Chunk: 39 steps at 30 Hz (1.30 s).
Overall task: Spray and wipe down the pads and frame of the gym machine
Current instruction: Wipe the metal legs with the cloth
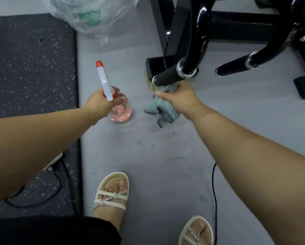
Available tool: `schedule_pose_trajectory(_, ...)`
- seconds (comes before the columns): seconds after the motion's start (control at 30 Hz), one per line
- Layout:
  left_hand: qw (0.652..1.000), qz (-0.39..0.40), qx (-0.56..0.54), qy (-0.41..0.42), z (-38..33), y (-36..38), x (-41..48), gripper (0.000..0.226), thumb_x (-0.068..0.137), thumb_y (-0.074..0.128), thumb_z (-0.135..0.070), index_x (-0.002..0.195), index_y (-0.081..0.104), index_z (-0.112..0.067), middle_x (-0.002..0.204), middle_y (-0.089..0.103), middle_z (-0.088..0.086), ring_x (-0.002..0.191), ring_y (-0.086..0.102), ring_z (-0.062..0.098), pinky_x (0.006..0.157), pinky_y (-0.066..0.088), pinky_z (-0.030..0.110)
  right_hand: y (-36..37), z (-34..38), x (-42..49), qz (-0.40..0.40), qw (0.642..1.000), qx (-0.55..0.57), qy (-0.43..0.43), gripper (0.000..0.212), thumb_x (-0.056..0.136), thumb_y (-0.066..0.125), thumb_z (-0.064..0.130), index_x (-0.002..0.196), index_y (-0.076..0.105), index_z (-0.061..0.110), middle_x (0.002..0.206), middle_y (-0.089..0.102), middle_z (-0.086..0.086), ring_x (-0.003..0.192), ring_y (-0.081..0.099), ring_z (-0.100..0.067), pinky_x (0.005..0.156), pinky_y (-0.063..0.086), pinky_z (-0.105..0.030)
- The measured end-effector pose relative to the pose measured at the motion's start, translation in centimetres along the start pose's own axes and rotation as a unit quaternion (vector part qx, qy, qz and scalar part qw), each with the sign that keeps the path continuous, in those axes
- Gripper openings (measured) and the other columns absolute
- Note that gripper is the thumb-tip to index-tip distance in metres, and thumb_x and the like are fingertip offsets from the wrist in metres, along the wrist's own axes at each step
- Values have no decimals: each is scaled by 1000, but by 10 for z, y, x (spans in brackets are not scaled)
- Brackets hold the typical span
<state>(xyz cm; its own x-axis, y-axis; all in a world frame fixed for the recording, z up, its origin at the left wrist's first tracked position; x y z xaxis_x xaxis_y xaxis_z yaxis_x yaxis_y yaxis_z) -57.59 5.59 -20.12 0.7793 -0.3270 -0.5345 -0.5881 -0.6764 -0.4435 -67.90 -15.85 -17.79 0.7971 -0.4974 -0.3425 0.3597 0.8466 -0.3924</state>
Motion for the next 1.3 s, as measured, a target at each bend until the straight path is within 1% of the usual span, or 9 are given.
schedule_pose_trajectory(0.1, 998, 49, 22, 21, -22, -8, -16, 36, 79, 74, -33, 111, 59, -29, 110, 64, 1, 99, 63, 25, 84, 55, 45, -19, -8, -11, 196, 966, -151, 70, 41, 75, 78, 23, 110, 61, 11, 101, 68, -4, 87, 64, -15, 83, 53, -28)
schedule_pose_trajectory(0.17, 996, 76, 19, 33, -41, -16, -37, 39, 73, 78, -36, 108, 61, -33, 113, 64, 0, 102, 63, 23, 88, 54, 47, -39, -12, -24, 218, 949, -184, 134, 45, 73, 79, 32, 109, 61, 12, 99, 68, -3, 88, 66, -19, 85, 52, -32)
schedule_pose_trajectory(0.37, 981, 130, 78, 119, -131, -48, -116, 42, 75, 79, -24, 101, 57, -50, 146, 39, -5, 121, 50, 12, 102, 42, 33, -93, 41, -89, 118, 955, 119, 245, 29, 79, 73, 17, 104, 61, 8, 99, 70, -10, 89, 68, -25, 81, 55, -35)
schedule_pose_trajectory(0.47, 974, 136, 100, 151, -184, -57, -153, 42, 77, 76, -19, 100, 52, -44, 130, 36, -30, 123, 33, -7, 100, 32, 17, -114, 67, -120, 26, 929, 243, 277, 31, 81, 71, 12, 109, 60, 3, 98, 70, -14, 90, 68, -29, 82, 55, -40)
schedule_pose_trajectory(0.57, 970, 157, 94, 160, -238, -72, -190, 38, 79, 74, -15, 93, 53, -44, 104, 38, -43, 104, 37, -25, 85, 33, 1, -128, 106, -151, -40, 908, 285, 303, 20, 81, 70, 11, 98, 61, 9, 92, 69, -11, 85, 68, -27, 82, 55, -40)
schedule_pose_trajectory(0.7, 972, 171, 81, 141, -296, -102, -226, 30, 80, 74, -18, 108, 63, -23, 106, 48, -28, 94, 47, -13, 74, 39, 2, -145, 179, -181, -54, 895, 292, 333, 24, 82, 71, 14, 102, 60, 9, 94, 70, -12, 87, 68, -28, 85, 54, -44)
schedule_pose_trajectory(0.87, 972, 194, 43, 129, -351, -141, -259, 34, 81, 73, -11, 113, 62, -9, 94, 39, -35, 74, 45, -33, 61, 38, -5, -169, 255, -199, -90, 882, 321, 334, 29, 81, 72, 20, 105, 61, 9, 102, 69, -15, 93, 68, -29, 87, 53, -45)
schedule_pose_trajectory(1.07, 981, 161, 49, 95, -408, -203, -278, 34, 79, 75, -20, 111, 63, -21, 103, 49, -28, 93, 54, -4, 65, 38, -3, -203, 321, -206, -131, 854, 380, 331, 36, 84, 69, 19, 116, 58, 6, 106, 68, -14, 93, 67, -28, 86, 53, -44)
schedule_pose_trajectory(1.3, 991, 95, 68, 58, -495, -253, -262, 35, 83, 71, -23, 115, 58, -21, 107, 60, 0, 95, 58, 20, 70, 43, 23, -235, 392, -170, -163, 836, 399, 339, 42, 80, 73, 24, 117, 58, 10, 108, 68, -11, 92, 68, -27, 85, 54, -45)
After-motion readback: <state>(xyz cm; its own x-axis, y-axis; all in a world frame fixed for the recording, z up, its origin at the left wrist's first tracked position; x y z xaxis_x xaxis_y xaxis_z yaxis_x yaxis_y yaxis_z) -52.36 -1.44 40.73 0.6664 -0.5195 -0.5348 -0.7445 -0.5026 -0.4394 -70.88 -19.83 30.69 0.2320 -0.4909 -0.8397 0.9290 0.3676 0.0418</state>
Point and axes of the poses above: each hand's wrist, its own x-axis towards the middle knuckle, its own y-axis out of the palm, z = x × y, the point moved 7 cm from there along x, towards the middle knuckle
